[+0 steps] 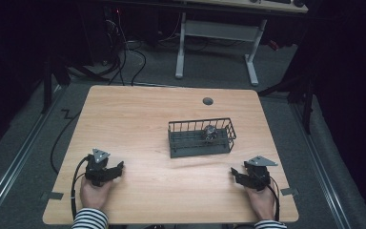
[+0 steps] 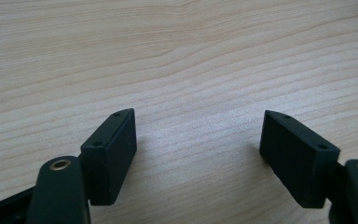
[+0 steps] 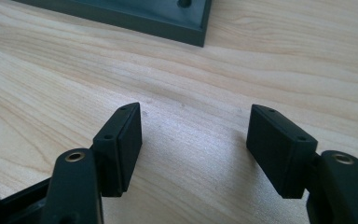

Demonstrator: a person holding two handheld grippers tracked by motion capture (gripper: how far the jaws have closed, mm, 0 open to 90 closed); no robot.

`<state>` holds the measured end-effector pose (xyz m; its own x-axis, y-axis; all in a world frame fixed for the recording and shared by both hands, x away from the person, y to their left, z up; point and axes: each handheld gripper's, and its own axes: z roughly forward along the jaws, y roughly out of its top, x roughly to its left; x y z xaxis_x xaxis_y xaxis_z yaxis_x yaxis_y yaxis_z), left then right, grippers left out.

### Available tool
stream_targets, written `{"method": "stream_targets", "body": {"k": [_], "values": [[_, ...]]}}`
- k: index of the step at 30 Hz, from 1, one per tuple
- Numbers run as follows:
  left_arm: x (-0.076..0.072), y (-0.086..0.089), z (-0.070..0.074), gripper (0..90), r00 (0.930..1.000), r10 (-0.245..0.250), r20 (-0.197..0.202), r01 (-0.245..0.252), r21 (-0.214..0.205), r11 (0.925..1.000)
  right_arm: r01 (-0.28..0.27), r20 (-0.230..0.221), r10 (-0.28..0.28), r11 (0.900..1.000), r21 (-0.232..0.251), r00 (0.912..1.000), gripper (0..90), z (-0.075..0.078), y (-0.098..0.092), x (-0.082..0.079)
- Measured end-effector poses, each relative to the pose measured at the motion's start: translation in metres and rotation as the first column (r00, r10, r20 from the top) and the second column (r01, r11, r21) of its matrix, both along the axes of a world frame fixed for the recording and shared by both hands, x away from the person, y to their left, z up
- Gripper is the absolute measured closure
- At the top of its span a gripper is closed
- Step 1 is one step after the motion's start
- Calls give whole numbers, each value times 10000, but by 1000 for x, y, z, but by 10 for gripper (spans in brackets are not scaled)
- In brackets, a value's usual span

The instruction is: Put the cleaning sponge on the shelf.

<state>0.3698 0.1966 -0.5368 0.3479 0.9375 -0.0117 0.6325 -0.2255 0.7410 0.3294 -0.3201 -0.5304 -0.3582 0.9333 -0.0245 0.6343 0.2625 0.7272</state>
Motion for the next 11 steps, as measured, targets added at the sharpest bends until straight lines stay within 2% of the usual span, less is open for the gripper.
{"method": "stream_targets", "body": {"k": [1,3,11], "values": [[0,0,0,277,10000,-1,11,1,-3,10000,19,88,-18,9999,-116,10000,359,0,2,-1],[0,0,0,276,10000,-11,-2,11,3,10000,83,-34,-83,9999,88,10000,362,0,0,0],[0,0,0,275,10000,24,0,-24,21,10000,116,-22,-116,9999,61,9999,359,0,0,0]]}}
